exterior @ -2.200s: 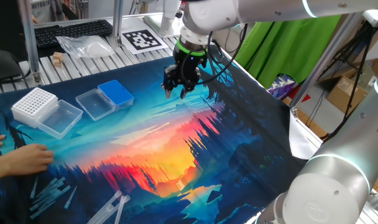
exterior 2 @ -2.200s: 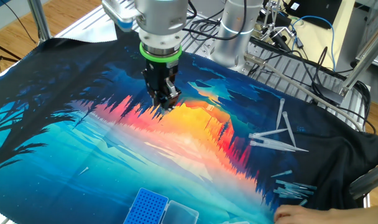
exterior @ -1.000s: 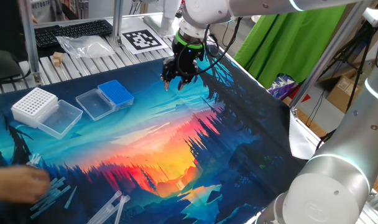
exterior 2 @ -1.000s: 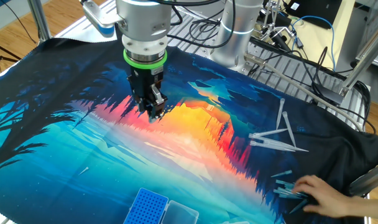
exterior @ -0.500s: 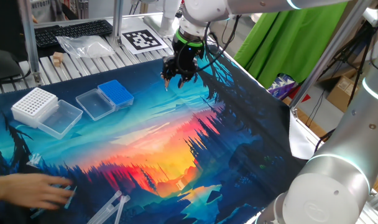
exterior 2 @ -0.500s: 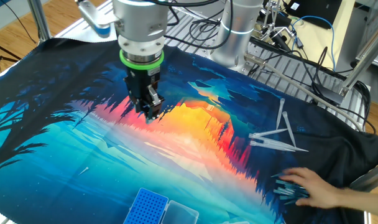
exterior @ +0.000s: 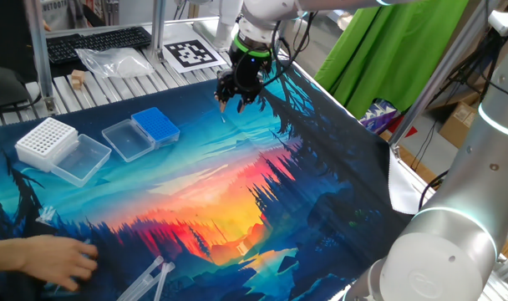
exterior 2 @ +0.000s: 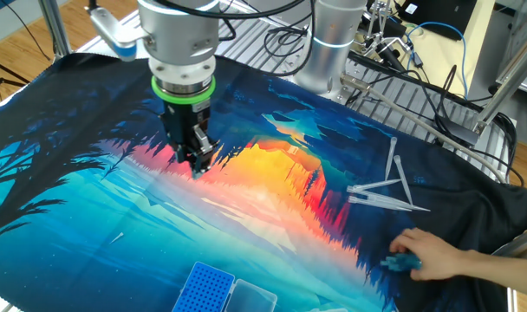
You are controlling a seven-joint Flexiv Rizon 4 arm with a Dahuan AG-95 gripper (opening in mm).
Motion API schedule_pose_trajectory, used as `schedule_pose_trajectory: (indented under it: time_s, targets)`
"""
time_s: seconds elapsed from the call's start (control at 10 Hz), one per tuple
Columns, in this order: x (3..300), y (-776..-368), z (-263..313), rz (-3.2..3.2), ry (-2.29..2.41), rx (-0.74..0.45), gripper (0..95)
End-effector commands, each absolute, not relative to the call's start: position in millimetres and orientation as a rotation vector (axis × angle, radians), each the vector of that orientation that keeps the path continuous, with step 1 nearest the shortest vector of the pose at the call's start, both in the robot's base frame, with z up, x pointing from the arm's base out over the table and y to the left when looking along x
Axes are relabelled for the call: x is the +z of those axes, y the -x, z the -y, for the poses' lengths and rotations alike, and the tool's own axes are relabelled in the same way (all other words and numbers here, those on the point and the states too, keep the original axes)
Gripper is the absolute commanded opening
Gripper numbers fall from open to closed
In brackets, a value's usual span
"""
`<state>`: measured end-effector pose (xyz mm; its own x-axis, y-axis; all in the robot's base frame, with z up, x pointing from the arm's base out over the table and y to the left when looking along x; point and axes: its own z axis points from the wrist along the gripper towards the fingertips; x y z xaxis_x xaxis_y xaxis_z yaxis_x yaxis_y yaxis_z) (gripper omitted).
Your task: Insert a small pipette tip into the holder for small pipette tips
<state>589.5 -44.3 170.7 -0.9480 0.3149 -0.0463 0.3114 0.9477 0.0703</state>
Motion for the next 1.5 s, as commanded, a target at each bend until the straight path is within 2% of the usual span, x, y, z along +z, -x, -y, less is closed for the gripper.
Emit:
schedule_pose_trajectory:
  time_s: [0.1, 1.5]
  targets:
    - [171.4, -596.5, 48.2, -3.049, -0.467, 0.094, 38.0]
    - [176.1, -638.1, 79.4, -3.061, -0.365, 0.083, 38.0]
